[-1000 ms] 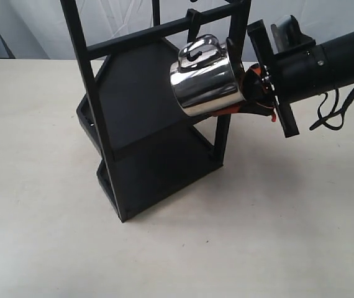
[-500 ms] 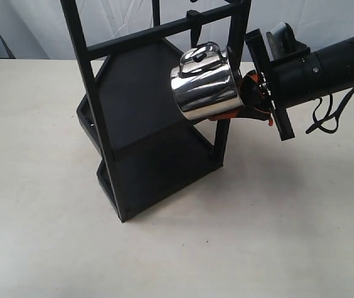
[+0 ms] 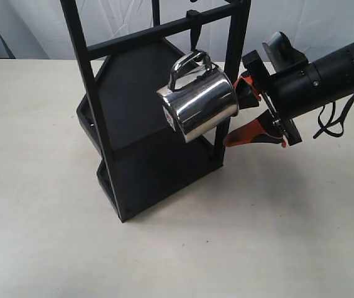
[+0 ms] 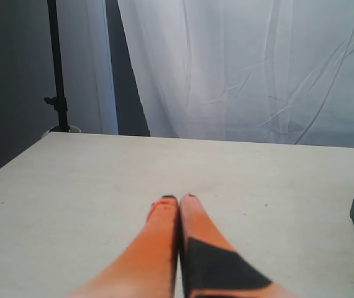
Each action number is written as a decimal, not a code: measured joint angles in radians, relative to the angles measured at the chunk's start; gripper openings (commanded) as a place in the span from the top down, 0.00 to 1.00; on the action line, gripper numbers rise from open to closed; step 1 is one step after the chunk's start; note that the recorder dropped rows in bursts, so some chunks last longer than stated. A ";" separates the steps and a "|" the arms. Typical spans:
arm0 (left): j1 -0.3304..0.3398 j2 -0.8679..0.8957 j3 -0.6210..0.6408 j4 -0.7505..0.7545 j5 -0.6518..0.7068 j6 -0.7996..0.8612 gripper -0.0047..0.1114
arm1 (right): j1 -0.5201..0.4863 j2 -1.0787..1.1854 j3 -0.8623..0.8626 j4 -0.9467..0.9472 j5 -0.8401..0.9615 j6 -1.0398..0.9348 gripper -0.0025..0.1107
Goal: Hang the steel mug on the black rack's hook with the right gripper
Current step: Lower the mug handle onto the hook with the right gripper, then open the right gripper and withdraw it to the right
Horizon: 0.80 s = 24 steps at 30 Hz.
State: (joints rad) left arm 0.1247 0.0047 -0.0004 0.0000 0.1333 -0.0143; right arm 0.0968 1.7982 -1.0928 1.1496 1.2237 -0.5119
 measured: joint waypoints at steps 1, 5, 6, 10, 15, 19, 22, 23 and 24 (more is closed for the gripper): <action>0.000 0.000 0.000 0.000 0.000 0.000 0.95 | 0.000 0.000 0.000 0.000 0.000 0.000 0.44; 0.000 0.000 0.000 0.000 0.000 0.000 0.95 | 0.000 0.000 0.000 -0.011 0.000 0.000 0.44; 0.000 0.000 0.000 0.000 0.000 0.000 0.95 | 0.000 0.000 0.000 -0.015 0.002 0.000 0.44; 0.000 0.000 0.000 0.000 0.000 0.000 0.95 | -0.041 -0.013 0.000 -0.021 0.009 -0.002 0.44; 0.000 0.000 0.000 0.000 0.000 0.000 0.95 | -0.104 -0.053 0.000 -0.023 0.009 -0.002 0.44; 0.000 0.000 0.000 0.000 0.000 0.000 0.95 | -0.117 -0.066 0.000 -0.023 0.007 -0.002 0.44; 0.000 0.000 0.000 0.000 0.000 0.000 0.95 | -0.117 -0.068 0.000 -0.016 0.005 -0.002 0.44; 0.000 0.000 0.000 0.000 0.000 0.000 0.95 | -0.117 -0.070 0.000 -0.011 0.004 -0.002 0.44; 0.000 0.000 0.000 0.000 0.000 0.000 0.95 | -0.117 -0.070 0.000 -0.001 0.001 -0.002 0.44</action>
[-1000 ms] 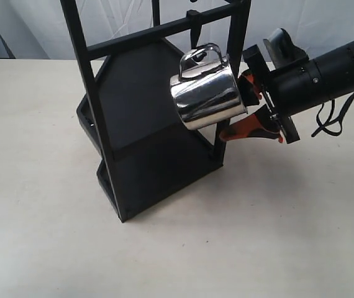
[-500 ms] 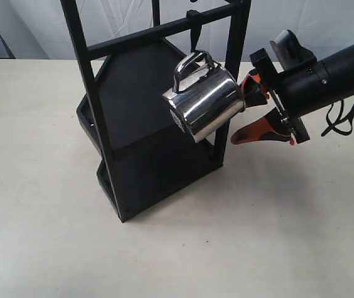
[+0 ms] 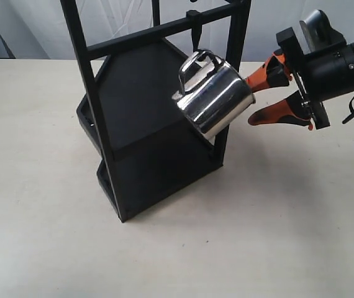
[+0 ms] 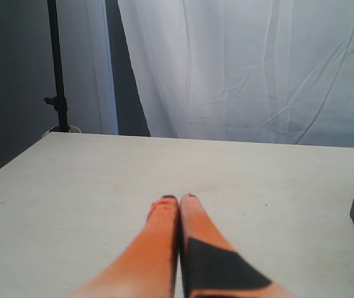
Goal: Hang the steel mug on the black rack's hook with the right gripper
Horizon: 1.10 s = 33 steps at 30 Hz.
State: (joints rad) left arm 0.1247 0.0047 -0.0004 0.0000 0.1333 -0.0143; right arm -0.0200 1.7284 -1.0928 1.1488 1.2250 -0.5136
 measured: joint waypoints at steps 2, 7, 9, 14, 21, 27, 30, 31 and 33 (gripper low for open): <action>0.000 0.000 0.000 0.000 0.000 0.000 0.95 | 0.000 0.000 0.000 0.028 0.000 -0.007 0.44; 0.000 0.000 0.000 0.000 0.000 0.000 0.95 | 0.000 0.000 0.000 0.090 0.000 -0.021 0.44; 0.000 0.000 0.000 0.000 0.000 0.000 0.95 | 0.000 0.000 0.000 0.091 0.000 -0.023 0.44; 0.000 0.000 0.000 0.000 0.000 0.000 0.95 | -0.009 -0.004 0.000 0.091 0.000 -0.045 0.44; 0.000 0.000 0.000 0.000 0.000 0.000 0.95 | -0.101 -0.116 0.002 0.044 -0.002 -0.070 0.44; 0.000 0.000 0.000 0.000 0.000 0.000 0.95 | -0.143 -0.301 0.002 -0.067 -0.014 -0.071 0.70; 0.000 0.000 0.000 0.000 0.000 0.000 0.95 | -0.138 -0.403 0.008 -0.122 -0.014 -0.072 0.95; 0.000 0.000 0.000 0.000 0.000 0.000 0.95 | -0.134 -0.439 0.010 -0.141 -0.015 -0.074 0.98; 0.000 0.000 0.000 0.000 0.000 0.000 0.95 | -0.131 -0.541 0.025 -0.190 -0.012 -0.046 0.98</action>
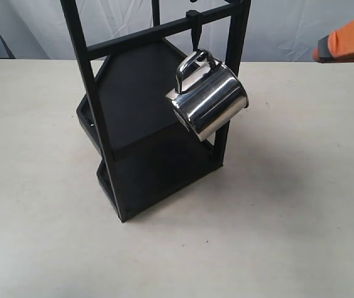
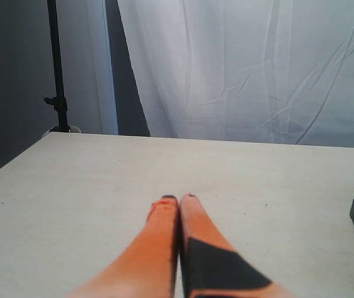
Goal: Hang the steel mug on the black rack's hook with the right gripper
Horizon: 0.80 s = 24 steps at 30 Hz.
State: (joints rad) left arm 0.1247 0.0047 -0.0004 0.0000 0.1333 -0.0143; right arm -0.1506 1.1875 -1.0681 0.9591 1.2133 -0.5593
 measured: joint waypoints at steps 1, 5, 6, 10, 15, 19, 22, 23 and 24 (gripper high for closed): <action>0.000 0.000 0.000 0.000 0.000 0.000 0.95 | 0.000 -0.036 0.007 -0.022 0.000 0.017 0.98; 0.000 0.000 0.000 0.000 0.000 0.000 0.95 | 0.000 -0.227 0.051 -0.170 0.005 0.104 0.98; 0.000 0.000 0.000 0.000 0.000 0.000 0.95 | 0.000 -0.276 0.054 -0.213 0.008 0.111 0.98; 0.000 0.000 0.000 0.000 0.000 0.000 0.95 | 0.000 -0.382 0.058 -0.247 0.010 0.117 0.98; 0.000 0.000 0.000 0.000 0.000 0.000 0.95 | 0.000 -0.458 0.074 -0.242 -0.098 0.131 0.98; 0.000 0.000 0.000 0.000 0.000 0.000 0.95 | 0.000 -0.562 0.187 -0.228 -0.251 0.028 0.98; 0.000 0.000 0.000 0.000 0.000 0.000 0.95 | 0.000 -0.704 0.353 -0.213 -0.410 -0.055 0.98; 0.000 0.000 0.000 0.000 0.000 0.000 0.95 | 0.000 -0.767 0.425 -0.205 -0.483 -0.083 0.98; 0.000 0.000 0.000 0.000 0.000 0.000 0.95 | 0.000 -0.832 0.499 -0.200 -0.560 -0.106 0.98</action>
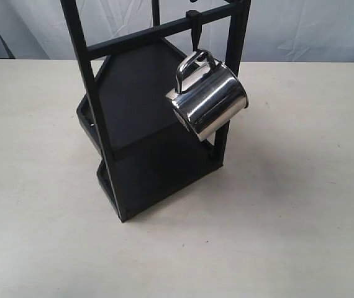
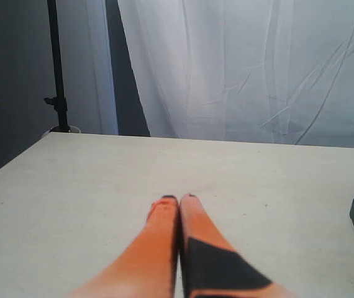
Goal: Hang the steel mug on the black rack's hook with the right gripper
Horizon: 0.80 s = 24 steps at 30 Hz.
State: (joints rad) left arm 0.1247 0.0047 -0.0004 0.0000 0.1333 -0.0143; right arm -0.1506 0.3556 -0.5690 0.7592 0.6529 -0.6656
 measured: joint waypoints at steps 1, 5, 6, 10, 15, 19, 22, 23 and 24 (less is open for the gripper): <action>0.000 0.000 0.000 0.000 0.000 0.000 0.95 | 0.000 -0.052 0.060 0.002 -0.063 -0.016 0.98; 0.000 0.000 0.000 0.000 0.000 0.000 0.95 | 0.000 -0.280 0.317 0.002 -0.328 -0.049 0.98; 0.000 0.000 0.000 0.000 0.000 0.000 0.95 | 0.000 -0.316 0.372 0.002 -0.377 -0.051 0.98; 0.000 0.000 0.000 0.000 0.000 0.000 0.95 | 0.000 -0.348 0.526 0.016 -0.467 -0.054 0.98; 0.000 0.000 0.000 0.000 0.000 0.000 0.95 | 0.000 -0.348 0.563 0.032 -0.457 -0.054 0.98; 0.000 0.000 0.000 0.000 0.000 0.000 0.95 | 0.000 -0.349 0.565 0.034 -0.437 -0.054 0.98; 0.000 0.000 0.000 0.000 0.000 0.000 0.95 | 0.000 -0.349 0.567 0.036 -0.433 -0.054 0.98; 0.000 0.000 0.000 0.000 0.000 0.000 0.95 | 0.000 -0.349 0.567 0.036 -0.433 -0.054 0.98; 0.000 0.000 0.000 0.000 0.000 0.000 0.95 | 0.000 -0.351 0.567 0.036 -0.433 -0.054 0.98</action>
State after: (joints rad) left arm 0.1247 0.0047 -0.0004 0.0000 0.1333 -0.0143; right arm -0.1506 0.0049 -0.0022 0.7952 0.2198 -0.7193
